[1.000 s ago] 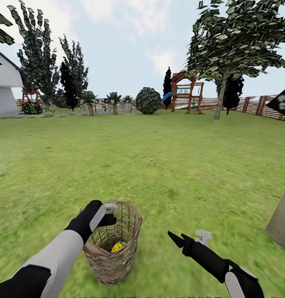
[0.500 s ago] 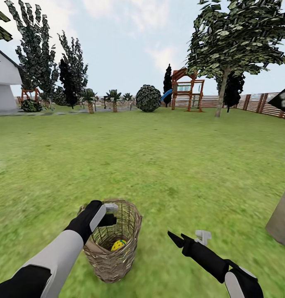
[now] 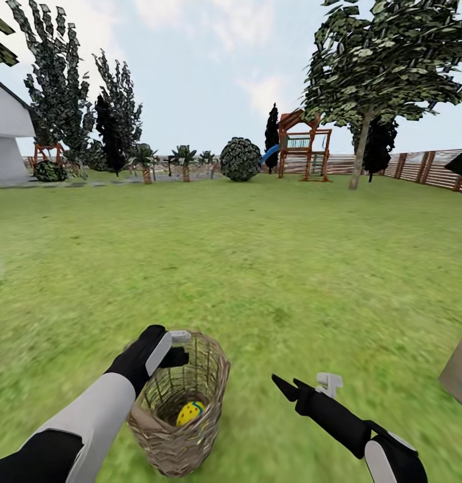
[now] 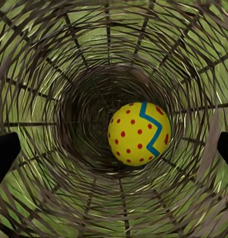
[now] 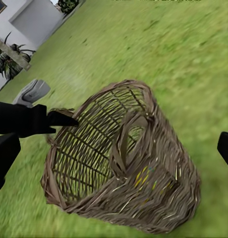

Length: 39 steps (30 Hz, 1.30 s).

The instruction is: Take the three Easter eggs out of the wicker basket on the lawn in the garden, then place them on the lawn next to a single tree (choose any tree) so that all three eggs are next to the same tree and none are left in the basket.

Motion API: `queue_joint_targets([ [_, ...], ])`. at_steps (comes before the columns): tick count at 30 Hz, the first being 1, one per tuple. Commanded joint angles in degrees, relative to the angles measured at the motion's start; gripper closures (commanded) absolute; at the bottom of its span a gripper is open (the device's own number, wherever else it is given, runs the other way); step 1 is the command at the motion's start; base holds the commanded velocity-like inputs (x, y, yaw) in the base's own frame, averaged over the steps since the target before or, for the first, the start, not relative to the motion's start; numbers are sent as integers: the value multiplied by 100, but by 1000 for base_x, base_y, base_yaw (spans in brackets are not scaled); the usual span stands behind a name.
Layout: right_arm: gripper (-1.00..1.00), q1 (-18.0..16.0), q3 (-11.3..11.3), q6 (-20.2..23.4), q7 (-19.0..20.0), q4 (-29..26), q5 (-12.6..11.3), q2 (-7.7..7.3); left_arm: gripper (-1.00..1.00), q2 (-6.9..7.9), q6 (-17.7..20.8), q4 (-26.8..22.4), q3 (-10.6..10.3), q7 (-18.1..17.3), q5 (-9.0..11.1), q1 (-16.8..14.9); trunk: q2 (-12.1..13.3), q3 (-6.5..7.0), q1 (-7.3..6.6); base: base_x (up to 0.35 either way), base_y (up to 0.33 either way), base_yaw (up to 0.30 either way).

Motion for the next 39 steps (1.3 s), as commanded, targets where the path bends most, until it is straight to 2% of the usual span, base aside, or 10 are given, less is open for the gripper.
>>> queue_joint_targets([
  [1, -100, -3, -8, 41, 13, -4, -37, 2, -100, 4, 15, -6, -27, 51, 60, -3, -3, -6, 0, 157, -32, 0],
  [26, -100, -4, -14, 41, 16, -5, -38, -2, -100, 4, 24, -6, -17, 51, 74, -3, -3, -6, 0, 96, -14, 0],
  [39, -100, -4, -15, 42, 10, 0, -37, -2, -100, 4, 42, -11, -20, 51, 67, -3, -3, -6, 0, 15, 0, 0],
])
